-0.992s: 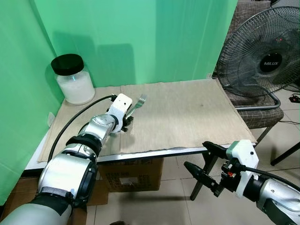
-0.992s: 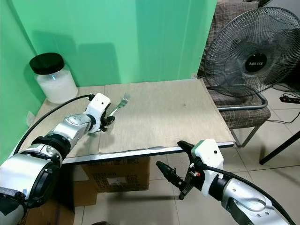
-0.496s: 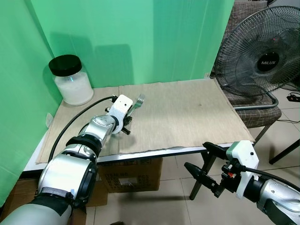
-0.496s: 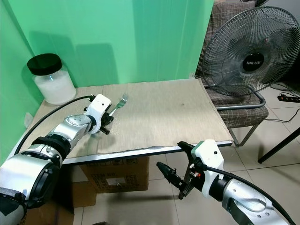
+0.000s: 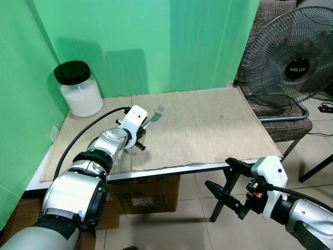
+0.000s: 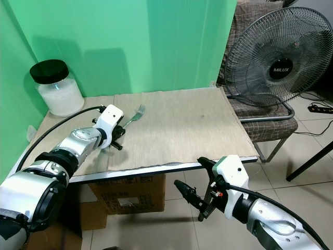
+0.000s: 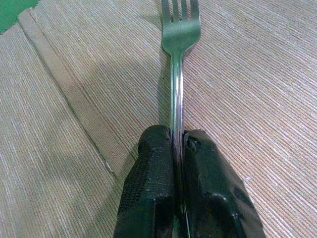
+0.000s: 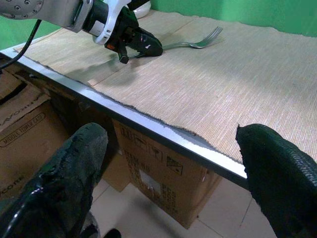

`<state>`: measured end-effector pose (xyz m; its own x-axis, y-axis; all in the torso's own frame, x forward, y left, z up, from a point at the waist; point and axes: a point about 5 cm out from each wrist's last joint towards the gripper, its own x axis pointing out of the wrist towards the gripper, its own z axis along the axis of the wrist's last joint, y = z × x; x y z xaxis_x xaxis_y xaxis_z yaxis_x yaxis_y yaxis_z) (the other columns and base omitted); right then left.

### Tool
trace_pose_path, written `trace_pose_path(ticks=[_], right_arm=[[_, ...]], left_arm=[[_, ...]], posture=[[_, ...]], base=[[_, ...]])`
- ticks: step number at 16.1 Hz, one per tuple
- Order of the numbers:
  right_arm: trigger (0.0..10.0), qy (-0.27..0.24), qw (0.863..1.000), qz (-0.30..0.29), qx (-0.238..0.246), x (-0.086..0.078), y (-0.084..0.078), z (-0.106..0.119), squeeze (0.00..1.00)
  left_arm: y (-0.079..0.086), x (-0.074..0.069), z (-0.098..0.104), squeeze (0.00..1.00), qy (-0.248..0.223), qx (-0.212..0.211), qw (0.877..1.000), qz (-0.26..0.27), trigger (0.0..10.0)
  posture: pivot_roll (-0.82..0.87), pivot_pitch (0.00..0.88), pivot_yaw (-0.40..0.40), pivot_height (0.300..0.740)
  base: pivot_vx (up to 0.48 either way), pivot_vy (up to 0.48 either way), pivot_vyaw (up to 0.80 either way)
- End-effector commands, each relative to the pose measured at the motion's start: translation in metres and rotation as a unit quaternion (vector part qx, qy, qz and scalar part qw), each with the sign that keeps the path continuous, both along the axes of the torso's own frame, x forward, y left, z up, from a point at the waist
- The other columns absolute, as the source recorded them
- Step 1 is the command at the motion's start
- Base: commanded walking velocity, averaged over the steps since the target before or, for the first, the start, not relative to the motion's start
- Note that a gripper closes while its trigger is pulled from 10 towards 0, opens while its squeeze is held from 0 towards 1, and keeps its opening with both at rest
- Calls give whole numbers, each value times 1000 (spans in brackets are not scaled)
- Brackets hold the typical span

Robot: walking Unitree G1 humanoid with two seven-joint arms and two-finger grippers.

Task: Setting the table

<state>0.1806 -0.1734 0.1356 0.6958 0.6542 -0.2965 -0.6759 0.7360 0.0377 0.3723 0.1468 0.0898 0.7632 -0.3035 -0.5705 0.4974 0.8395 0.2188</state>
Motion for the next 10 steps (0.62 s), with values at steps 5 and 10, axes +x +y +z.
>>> trace_pose_path(ticks=[5, 10], right_arm=[[10000, -20, 1000, -10, -9, 1, -2, 6, 0], [10000, -20, 1000, -13, -7, -1, -2, 6, 0]], left_arm=[[5, 3, 9, 0, -16, -33, 999, -11, 0], [3, 3, 17, 0, -26, -32, 997, -71, 0]], posture=[[-223, 0, 60, 740], [-213, 0, 59, 740]], base=[[0, 0, 0], [0, 0, 0]])
